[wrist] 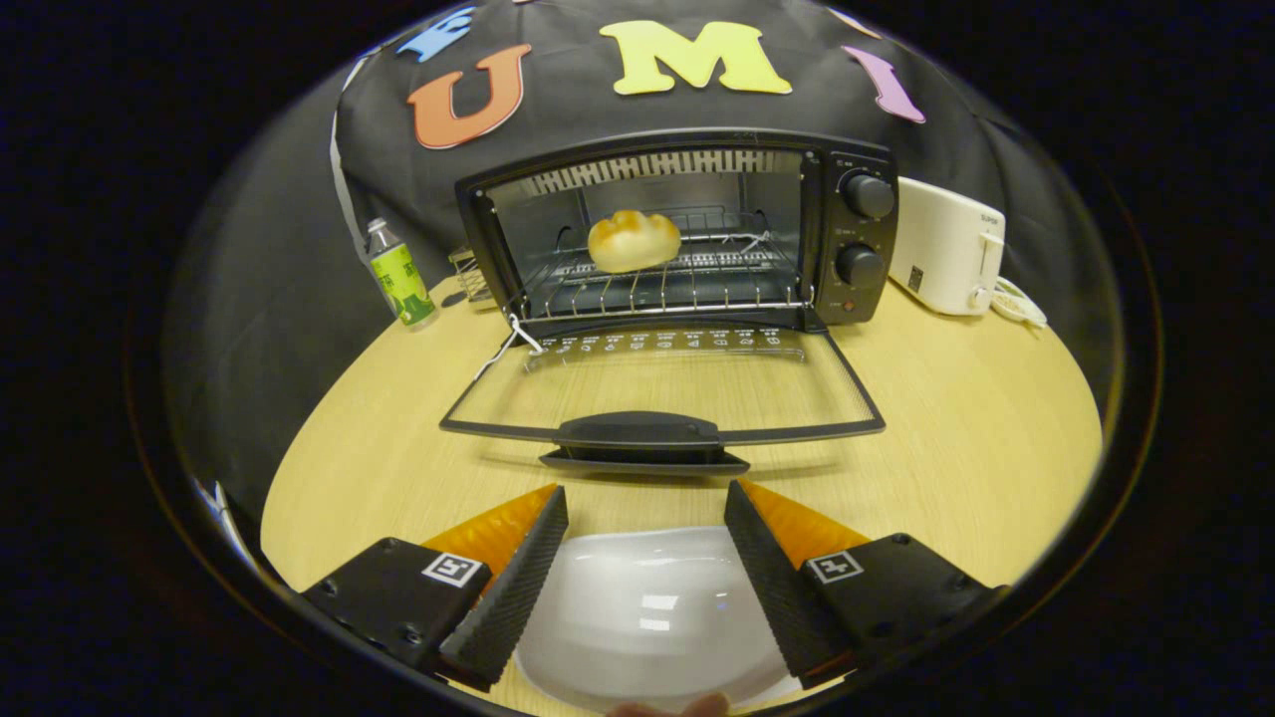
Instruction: Open the toaster oven, put the food inside, and close the toaster oven door.
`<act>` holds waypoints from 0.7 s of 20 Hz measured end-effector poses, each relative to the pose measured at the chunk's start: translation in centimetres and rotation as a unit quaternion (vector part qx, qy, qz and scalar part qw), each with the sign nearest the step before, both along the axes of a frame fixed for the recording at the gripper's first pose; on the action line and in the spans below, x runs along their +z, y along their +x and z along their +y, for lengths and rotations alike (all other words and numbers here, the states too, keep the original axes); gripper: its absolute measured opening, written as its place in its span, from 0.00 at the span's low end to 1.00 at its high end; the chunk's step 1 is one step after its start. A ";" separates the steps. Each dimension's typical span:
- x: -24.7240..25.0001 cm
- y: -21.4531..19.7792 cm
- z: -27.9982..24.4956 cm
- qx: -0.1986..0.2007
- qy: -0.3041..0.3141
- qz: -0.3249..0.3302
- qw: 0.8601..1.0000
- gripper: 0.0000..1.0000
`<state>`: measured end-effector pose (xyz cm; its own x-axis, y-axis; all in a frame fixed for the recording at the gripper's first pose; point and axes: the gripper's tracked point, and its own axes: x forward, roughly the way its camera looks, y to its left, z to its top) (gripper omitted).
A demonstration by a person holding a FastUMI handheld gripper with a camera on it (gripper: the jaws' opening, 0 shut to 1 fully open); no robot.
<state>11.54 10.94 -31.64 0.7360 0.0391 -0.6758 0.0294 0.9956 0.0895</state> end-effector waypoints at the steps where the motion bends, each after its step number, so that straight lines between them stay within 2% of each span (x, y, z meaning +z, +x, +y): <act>1: -0.1 0.1 -0.1 -0.003 -0.003 0.000 1.000 1.00; 6: -0.4 0.5 -0.2 -0.018 -0.015 -0.001 1.000 1.00; 14: 1.3 0.8 -0.1 -0.044 0.010 -0.017 0.999 1.00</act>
